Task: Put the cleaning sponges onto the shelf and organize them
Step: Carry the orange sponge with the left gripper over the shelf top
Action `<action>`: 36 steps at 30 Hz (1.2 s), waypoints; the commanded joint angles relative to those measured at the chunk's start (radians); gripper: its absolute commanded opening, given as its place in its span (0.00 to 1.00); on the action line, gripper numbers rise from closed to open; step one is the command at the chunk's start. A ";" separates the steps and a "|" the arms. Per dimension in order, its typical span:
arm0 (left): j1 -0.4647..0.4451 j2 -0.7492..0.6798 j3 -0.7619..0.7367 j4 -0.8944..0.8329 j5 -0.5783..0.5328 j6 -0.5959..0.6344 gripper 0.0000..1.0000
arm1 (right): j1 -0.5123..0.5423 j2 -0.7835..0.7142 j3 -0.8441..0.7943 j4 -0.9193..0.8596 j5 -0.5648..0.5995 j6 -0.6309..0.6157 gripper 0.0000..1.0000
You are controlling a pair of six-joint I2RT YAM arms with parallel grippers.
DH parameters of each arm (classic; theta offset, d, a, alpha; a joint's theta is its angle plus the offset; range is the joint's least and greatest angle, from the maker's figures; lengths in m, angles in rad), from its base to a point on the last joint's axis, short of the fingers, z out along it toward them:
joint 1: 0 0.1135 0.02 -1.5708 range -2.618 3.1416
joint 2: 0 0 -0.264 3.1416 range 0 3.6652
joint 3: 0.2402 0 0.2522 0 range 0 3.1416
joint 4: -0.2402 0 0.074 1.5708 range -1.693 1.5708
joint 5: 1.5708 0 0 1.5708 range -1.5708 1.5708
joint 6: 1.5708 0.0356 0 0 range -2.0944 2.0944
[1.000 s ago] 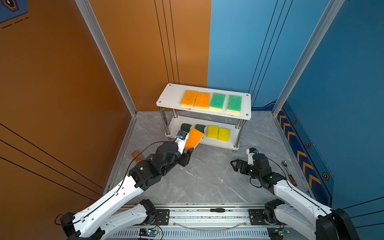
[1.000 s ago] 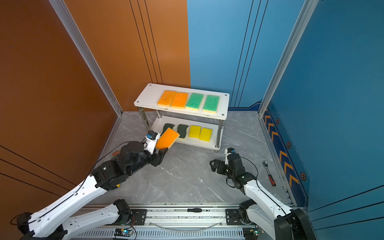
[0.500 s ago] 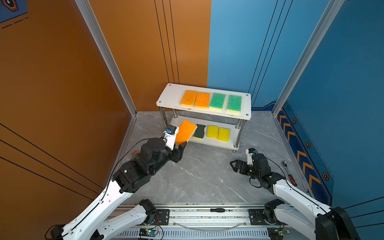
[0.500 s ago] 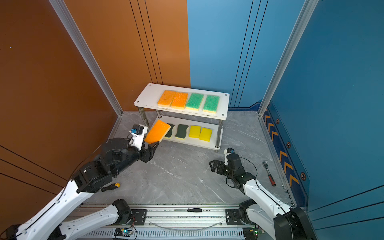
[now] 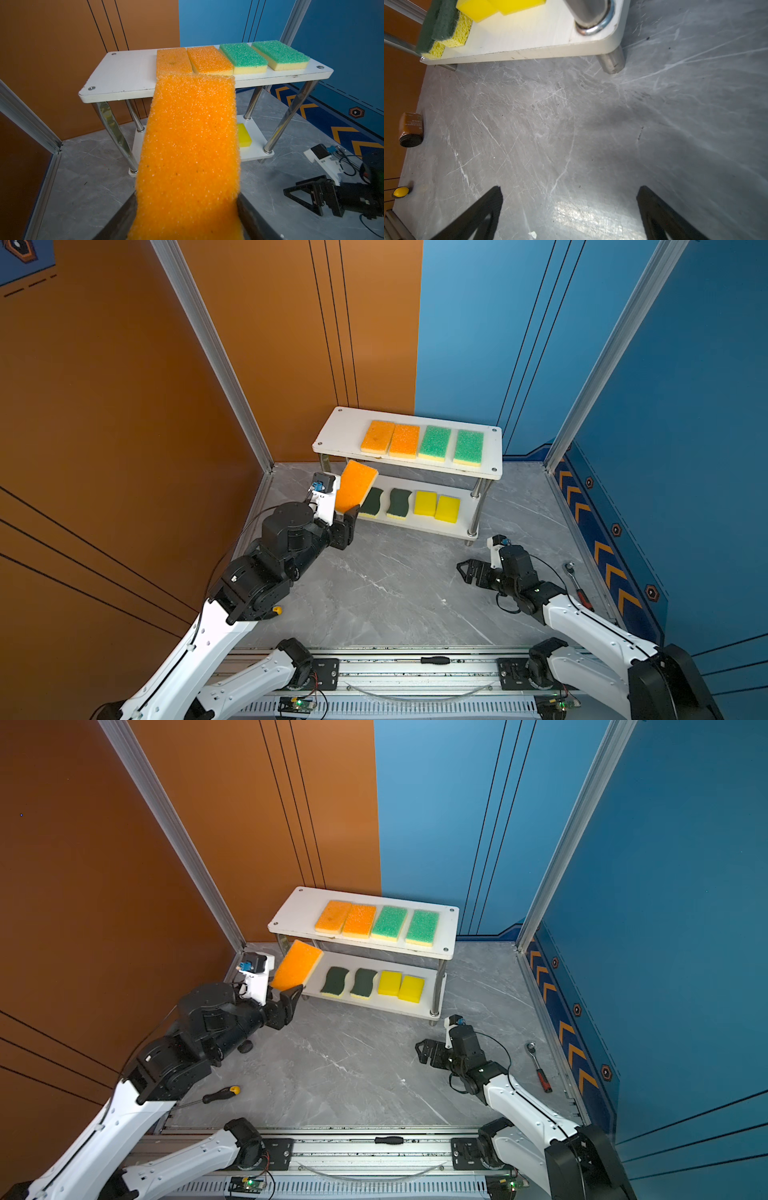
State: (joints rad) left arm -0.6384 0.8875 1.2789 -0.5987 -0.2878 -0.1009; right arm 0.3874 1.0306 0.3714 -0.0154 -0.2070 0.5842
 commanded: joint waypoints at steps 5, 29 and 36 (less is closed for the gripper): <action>0.092 0.075 0.100 -0.015 0.052 0.023 0.65 | 0.023 0.016 0.044 0.037 -0.031 0.018 1.00; 0.302 0.370 0.353 0.010 0.219 0.021 0.65 | 0.054 -0.033 0.036 0.009 -0.002 0.017 1.00; 0.340 0.437 0.401 0.027 0.254 0.017 0.65 | 0.054 -0.040 0.036 0.002 0.001 0.018 1.00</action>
State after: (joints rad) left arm -0.3176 1.3117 1.6371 -0.5941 -0.0727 -0.0753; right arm 0.4339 1.0092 0.4068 -0.0071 -0.2245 0.5865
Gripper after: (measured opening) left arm 0.652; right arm 0.999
